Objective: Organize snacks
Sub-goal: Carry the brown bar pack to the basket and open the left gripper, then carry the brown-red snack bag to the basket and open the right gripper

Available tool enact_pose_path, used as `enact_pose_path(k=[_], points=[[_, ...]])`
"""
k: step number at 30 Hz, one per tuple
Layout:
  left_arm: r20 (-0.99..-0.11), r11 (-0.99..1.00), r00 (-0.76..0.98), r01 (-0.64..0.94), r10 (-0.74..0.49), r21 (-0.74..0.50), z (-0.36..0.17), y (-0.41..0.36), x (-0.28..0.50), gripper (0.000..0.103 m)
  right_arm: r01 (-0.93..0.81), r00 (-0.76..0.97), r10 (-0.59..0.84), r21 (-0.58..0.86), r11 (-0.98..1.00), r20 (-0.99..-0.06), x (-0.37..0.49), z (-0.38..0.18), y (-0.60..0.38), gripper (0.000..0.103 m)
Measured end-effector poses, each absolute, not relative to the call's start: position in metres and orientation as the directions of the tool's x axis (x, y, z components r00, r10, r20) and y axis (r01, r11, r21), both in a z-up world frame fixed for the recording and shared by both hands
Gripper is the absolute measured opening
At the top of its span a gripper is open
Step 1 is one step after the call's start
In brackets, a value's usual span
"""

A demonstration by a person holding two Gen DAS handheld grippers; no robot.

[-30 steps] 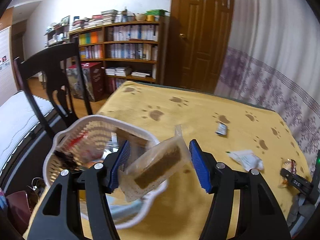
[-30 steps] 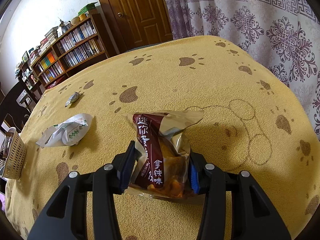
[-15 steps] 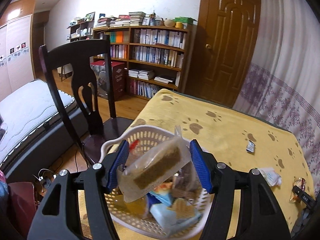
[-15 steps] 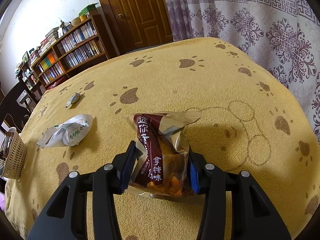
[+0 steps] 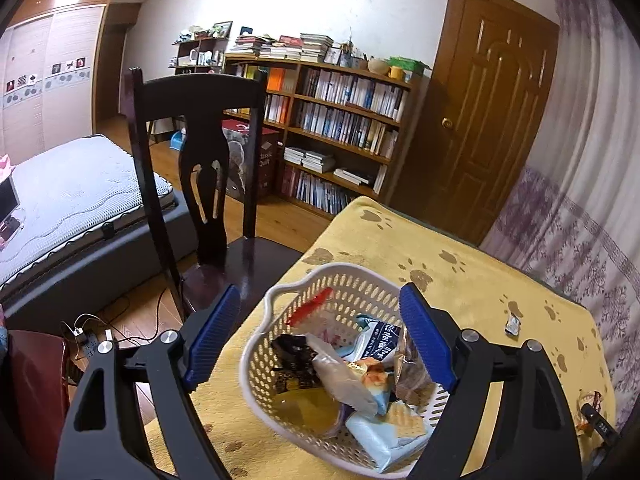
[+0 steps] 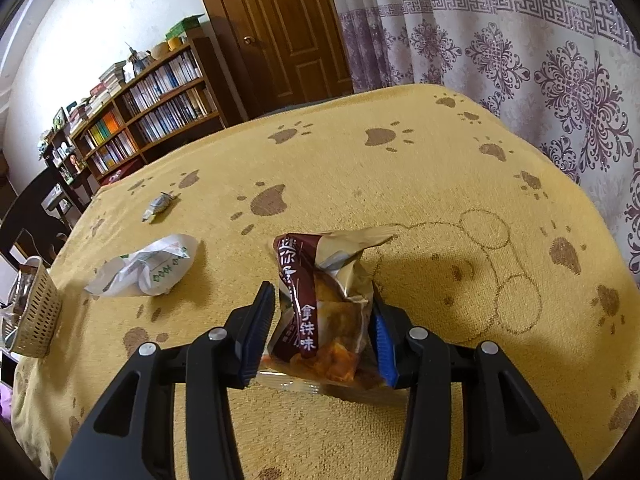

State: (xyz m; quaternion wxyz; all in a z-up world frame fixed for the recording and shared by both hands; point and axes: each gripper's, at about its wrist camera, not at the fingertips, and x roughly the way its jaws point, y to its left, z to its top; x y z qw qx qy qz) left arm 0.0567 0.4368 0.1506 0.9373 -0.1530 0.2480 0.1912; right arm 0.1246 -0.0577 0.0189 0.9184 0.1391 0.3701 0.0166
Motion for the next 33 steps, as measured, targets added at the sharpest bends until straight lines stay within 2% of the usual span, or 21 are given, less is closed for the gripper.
enact_pose_path(k=[5,14,21,33], points=[[-0.498,0.885,0.813,-0.432,0.301,-0.172,0.155,0.434,0.049,0.088,0.054,0.732,0.199,0.347,0.936,-0.651,0.121,0.023,-0.063,0.04],[-0.448,0.888,0.841,-0.421,0.304,-0.187,0.172,0.434,0.034,0.088,-0.013,0.755,0.247,0.362,0.932,-0.607,0.108,0.038,-0.05,0.037],[-0.434,0.888,0.853,-0.409,0.29,-0.21,0.177,0.436,0.027,0.088,-0.06,0.763,0.325,0.44,0.896,-0.558,0.094,0.057,-0.038,0.037],[-0.387,0.87,0.862,-0.434,0.326,-0.234,0.191,0.453,0.008,0.089,-0.376,0.657,0.524,0.366,0.851,-0.542,0.095,0.121,0.117,0.037]])
